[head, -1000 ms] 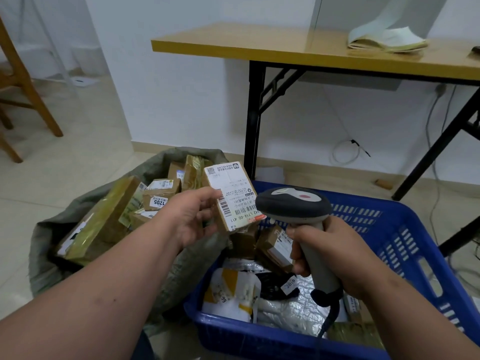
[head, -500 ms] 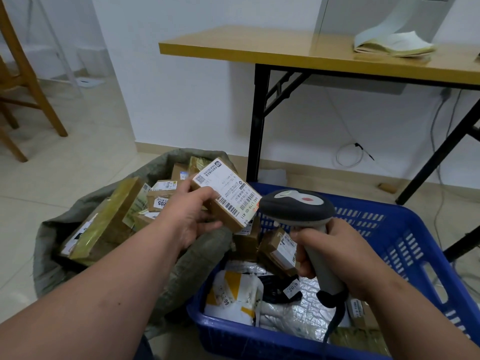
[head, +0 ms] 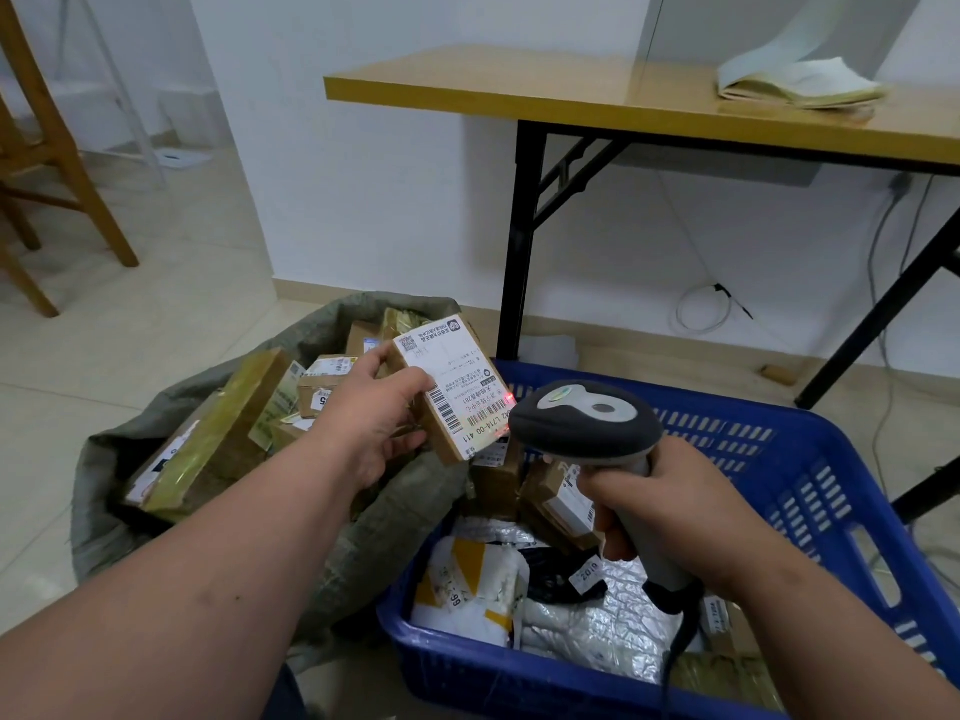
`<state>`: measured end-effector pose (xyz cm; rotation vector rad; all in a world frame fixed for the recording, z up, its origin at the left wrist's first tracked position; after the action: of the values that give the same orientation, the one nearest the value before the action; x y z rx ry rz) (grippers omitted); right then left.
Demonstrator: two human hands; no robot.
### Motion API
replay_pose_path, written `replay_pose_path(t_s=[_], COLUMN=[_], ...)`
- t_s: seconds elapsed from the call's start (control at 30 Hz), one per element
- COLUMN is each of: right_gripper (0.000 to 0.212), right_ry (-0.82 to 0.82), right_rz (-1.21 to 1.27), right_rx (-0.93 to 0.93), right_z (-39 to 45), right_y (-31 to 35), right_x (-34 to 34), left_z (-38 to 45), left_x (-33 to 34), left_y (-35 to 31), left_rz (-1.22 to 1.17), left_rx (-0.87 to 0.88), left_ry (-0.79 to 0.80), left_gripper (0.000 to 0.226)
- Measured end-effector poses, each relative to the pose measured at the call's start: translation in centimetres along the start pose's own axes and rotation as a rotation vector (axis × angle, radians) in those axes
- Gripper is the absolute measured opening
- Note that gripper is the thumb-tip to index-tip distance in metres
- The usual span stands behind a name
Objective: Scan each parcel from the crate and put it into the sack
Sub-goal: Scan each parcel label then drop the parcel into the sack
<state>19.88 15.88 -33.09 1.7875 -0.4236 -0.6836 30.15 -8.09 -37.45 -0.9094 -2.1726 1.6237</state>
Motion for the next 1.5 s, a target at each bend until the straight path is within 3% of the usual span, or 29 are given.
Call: replay_pose_path(t_s=[0.37,0.57,0.73,0.93,1.07,1.17,1.3,1.5], right_gripper=[0.017,0.015,0.016,0.017,0.017,0.014,0.013,0.014], right_ry=[-0.005,0.031,0.074,0.090,0.063,0.042,0.039,0.020], right_rz=[0.051,0.054,0.065,0.070,0.088,0.132,0.131,0.111], right_rx=[0.026,0.046,0.073,0.084,0.097,0.120,0.116,0.088], right_z=[0.7,1.8,2.9,4.7,5.7,5.9,5.8,4.7], right_y=[0.2,0.3,-0.1,-0.3,-0.5,-0.6,-0.6,-0.6], right_x=[1.2,2.9,4.7,6.4,6.9,6.7,6.2,4.7], left_z=[-0.5,0.1,0.8,2.4,3.3,3.7,3.7,2.4], left_x=[-2.0,-7.4,-11.1,-11.0,-8.5,-7.1,-6.9,-6.6], left_y=[-0.5,-0.5,0.5,1.0,0.0,0.5,1.0,0.5], left_rz=[-0.024,-0.018,0.004,-0.204,-0.408,-0.156,0.296,0.406], left_rx=[0.001,0.025,-0.041,-0.130,-0.185,-0.182,-0.021,0.090], left_ry=[-0.064,-0.351,-0.501,-0.416,-0.111,-0.031,-0.136,-0.179], left_gripper=[0.056,0.077,0.072,0.056,0.048,0.064,0.061,0.052])
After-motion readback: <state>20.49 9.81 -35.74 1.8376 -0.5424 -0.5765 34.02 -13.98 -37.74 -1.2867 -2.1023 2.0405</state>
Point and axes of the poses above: each hand's wrist, its own z-axis towards the middle knuckle, its own x-axis out of the palm, y = z × x, the point moved 1 cm from there along z, towards the middle knuckle, and after that the axes turned 12 degrees about z, right-handed, at the moved point
